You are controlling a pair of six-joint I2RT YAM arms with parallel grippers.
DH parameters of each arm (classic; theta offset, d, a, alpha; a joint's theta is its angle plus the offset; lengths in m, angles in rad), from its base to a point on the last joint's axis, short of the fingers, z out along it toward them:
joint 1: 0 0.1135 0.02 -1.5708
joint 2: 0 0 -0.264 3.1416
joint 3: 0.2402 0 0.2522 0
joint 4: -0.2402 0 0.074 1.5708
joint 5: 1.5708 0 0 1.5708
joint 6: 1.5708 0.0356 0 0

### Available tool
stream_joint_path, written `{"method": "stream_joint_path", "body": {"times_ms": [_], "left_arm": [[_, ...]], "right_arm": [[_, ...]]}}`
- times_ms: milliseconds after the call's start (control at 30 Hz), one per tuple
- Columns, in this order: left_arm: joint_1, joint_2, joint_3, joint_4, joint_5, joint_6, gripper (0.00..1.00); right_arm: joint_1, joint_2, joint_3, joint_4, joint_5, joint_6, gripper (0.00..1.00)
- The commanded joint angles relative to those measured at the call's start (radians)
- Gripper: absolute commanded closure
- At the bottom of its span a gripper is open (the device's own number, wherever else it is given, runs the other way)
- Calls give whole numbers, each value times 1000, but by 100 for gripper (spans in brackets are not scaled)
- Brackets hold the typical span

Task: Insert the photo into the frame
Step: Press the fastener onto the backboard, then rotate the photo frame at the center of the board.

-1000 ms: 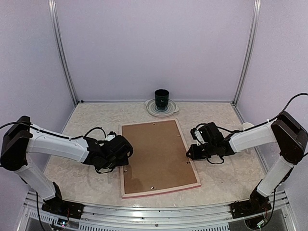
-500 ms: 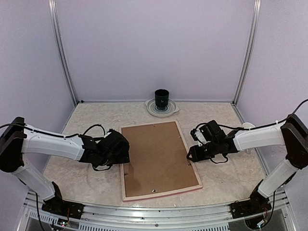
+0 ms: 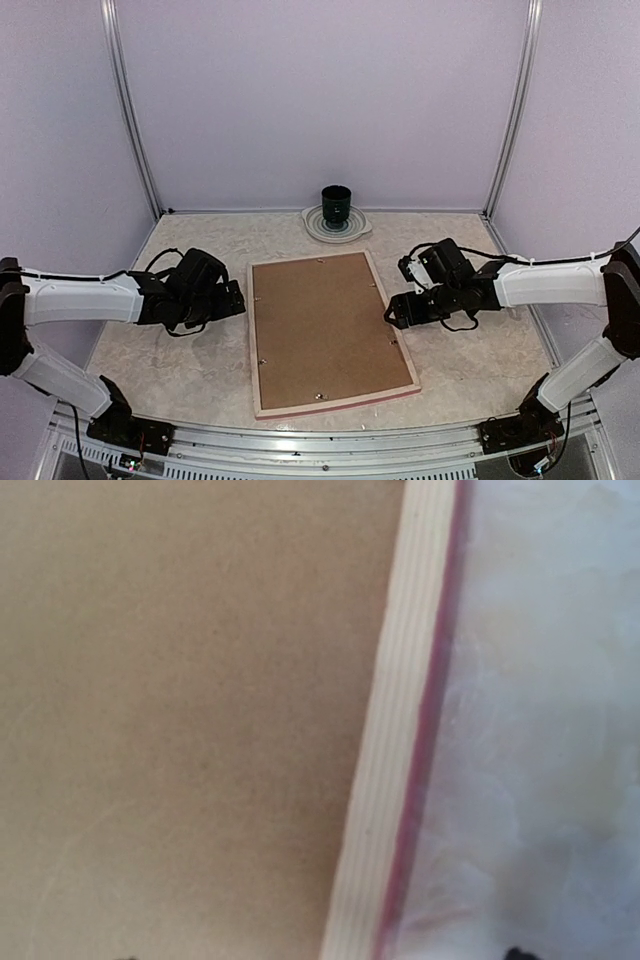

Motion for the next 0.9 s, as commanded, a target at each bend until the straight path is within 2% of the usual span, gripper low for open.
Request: {"method": "stream_joint_path", "body": {"times_ms": [0,167,300,533,867], "left_arm": [[27,15,-35,90,100,28,1],[55,80,-70,223,206,26,1],[65,152,-51,281,232,38,1],[68,287,25,337,287,57,1],[68,380,80,396,363,79,1]], "right_arm": [[0,-14,15,6,-32,3,19],[-14,1,2,28,-68,5,13],[-28,22,-13,52,-95,7,12],[-41,85,-31,86,-132,9,12],[-40,124,-60,139,-231,18,13]]}}
